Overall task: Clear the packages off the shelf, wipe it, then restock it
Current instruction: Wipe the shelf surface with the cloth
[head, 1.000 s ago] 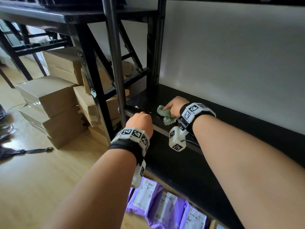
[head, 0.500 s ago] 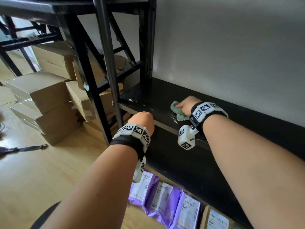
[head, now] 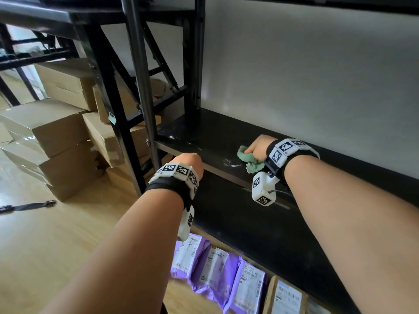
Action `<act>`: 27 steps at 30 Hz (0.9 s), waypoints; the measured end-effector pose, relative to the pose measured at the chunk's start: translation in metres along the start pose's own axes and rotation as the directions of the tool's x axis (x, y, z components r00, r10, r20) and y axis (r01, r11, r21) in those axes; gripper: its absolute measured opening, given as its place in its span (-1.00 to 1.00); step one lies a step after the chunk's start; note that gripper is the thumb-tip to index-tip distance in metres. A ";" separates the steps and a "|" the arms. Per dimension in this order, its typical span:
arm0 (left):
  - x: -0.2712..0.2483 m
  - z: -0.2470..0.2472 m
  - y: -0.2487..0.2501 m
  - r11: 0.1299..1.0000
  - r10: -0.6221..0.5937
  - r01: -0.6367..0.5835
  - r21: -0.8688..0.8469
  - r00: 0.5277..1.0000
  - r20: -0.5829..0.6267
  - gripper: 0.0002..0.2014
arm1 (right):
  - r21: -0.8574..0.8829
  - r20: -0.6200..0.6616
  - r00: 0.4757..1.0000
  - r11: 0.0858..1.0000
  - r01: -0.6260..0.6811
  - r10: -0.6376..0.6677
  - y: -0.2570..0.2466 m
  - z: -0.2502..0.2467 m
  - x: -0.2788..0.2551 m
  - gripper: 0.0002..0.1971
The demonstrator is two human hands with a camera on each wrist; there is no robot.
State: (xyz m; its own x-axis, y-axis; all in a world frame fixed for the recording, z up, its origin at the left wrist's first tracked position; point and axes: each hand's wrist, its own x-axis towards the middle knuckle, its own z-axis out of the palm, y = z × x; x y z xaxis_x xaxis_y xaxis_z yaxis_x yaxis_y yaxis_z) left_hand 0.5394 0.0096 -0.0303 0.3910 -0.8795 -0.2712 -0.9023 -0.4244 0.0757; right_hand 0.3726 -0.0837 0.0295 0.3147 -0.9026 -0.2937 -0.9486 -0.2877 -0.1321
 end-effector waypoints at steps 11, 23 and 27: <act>0.009 0.008 -0.012 0.995 -0.021 0.015 -0.097 0.998 -0.063 -0.46 | -0.165 0.116 0.977 0.966 0.197 -0.179 -0.016 0.016 -0.021 -0.53; 0.016 -0.009 -0.023 0.998 -0.044 0.040 -0.052 0.996 -0.080 -0.63 | 0.069 0.064 0.966 0.967 0.244 -0.249 -0.071 0.025 0.022 -0.57; 0.017 -0.016 -0.023 0.999 -0.034 0.035 0.007 0.999 -0.017 -0.63 | 0.200 0.016 0.971 0.952 0.232 -0.240 -0.078 0.026 0.027 -0.56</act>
State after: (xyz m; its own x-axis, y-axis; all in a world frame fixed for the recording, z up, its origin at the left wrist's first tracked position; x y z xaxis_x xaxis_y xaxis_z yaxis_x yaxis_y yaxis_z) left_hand 0.5696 0.0010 -0.0212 0.4248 -0.8679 -0.2575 -0.8896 -0.4529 0.0591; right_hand 0.4562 -0.0774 0.0070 0.5337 -0.8020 -0.2681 -0.8229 -0.4195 -0.3831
